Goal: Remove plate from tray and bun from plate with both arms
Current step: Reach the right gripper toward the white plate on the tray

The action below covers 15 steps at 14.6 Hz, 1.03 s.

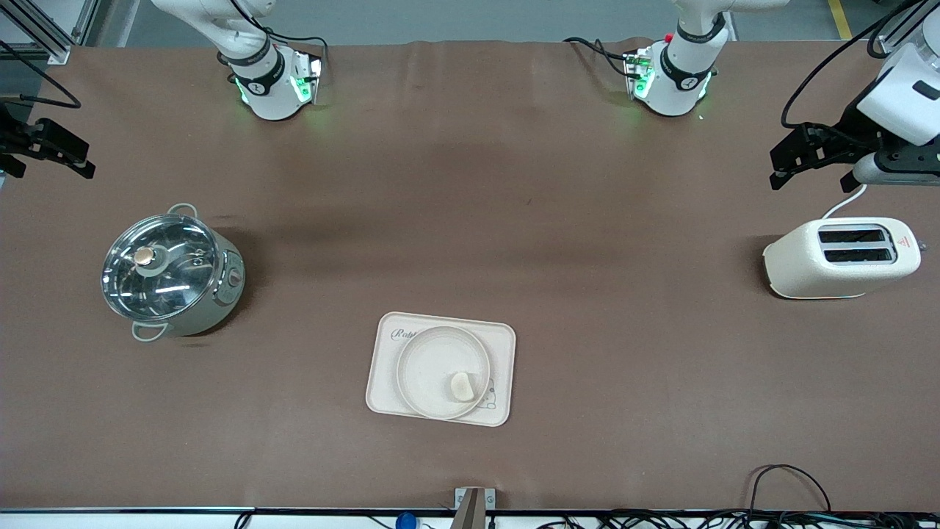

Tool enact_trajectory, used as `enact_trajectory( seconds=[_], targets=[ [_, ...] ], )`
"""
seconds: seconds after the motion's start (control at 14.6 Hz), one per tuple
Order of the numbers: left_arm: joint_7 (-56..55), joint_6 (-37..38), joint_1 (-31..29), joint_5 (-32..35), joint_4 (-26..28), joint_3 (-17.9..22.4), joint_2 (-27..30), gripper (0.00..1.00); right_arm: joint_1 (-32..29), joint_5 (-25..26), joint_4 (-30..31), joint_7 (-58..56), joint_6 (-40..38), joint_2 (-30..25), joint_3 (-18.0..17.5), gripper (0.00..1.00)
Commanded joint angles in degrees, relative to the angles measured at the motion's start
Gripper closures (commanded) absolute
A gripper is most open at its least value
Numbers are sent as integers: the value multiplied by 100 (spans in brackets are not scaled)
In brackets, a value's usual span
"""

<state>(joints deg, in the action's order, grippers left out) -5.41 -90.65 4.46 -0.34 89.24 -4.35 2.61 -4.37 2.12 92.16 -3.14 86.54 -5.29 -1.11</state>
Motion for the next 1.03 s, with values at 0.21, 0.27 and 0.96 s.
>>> enact_trajectory(
  seconds=[0.21, 0.27, 0.96],
  targets=[
    [-56, 188, 19, 78, -153, 4, -33, 0, -108, 8, 39, -82, 30, -25, -92, 0],
    [-65, 179, 2, 87, -153, -5, -33, 0, -108, 8, 39, -82, 30, -25, -92, 0],
    [5, 179, 37, 183, -232, -13, -76, 0, 647, -1547, -5, 58, 1100, 1590, -118, 0]
  ],
)
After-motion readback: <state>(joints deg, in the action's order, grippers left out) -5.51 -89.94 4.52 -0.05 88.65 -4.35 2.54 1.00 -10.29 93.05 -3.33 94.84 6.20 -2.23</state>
